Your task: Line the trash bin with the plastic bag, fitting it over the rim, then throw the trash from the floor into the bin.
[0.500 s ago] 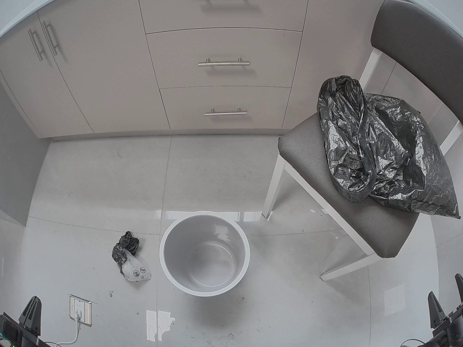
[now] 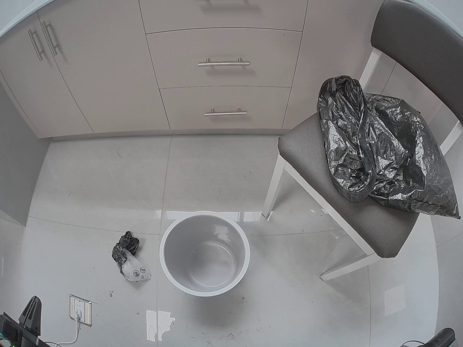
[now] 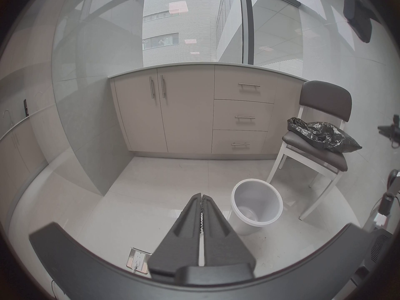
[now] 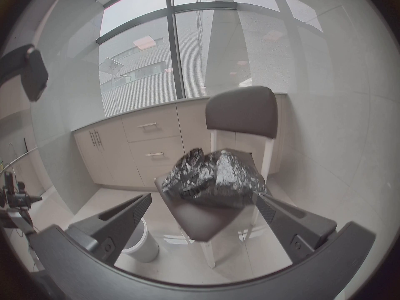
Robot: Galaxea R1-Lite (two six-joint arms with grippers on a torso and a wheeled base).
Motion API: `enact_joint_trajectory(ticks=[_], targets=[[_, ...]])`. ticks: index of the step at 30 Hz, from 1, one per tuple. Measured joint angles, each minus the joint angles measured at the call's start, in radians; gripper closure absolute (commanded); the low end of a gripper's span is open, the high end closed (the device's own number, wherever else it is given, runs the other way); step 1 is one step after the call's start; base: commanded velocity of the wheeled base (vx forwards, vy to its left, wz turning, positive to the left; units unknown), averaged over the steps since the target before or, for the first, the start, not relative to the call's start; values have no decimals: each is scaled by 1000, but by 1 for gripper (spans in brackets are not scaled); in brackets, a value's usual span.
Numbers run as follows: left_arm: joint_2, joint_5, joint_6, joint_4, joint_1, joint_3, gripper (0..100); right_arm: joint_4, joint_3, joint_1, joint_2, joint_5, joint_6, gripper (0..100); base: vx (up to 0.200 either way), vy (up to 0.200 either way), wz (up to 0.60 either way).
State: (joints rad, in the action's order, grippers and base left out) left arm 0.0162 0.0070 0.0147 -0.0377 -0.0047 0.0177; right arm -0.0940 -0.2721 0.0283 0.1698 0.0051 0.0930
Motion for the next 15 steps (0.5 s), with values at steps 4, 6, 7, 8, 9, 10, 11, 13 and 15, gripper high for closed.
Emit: enact_joint_trajectory(ticks=[4,6,7,8,9,10,11,13,15], targets=[[0,0,0,0,0,0,100,-25,-103,33,150,13,-9,0,0,0,0],[0,-1,0,0,0,0,100,-44,-141,60,232,17,-11,0,0,0,0],[0,-1,0,0,0,0,100,-58,-159,76,276,18,-12,0,0,0,0],[0,-1,1,0,0,0,100,-74,-177,94,320,20,-12,0,0,0,0],[0,-1,8,1,0,0,100,-92,-193,111,363,20,-12,0,0,0,0],[0,-2,16,2,-1,4,100,-106,-205,125,398,18,-11,0,0,0,0],[0,-3,32,3,-3,15,100,-119,-218,139,436,16,-11,0,0,0,0],[9,-6,61,1,-10,47,100,-142,-241,166,499,6,-10,0,0,0,0],[30,-9,87,-4,-20,102,100,-165,-267,194,560,-13,-7,0,0,0,0]])
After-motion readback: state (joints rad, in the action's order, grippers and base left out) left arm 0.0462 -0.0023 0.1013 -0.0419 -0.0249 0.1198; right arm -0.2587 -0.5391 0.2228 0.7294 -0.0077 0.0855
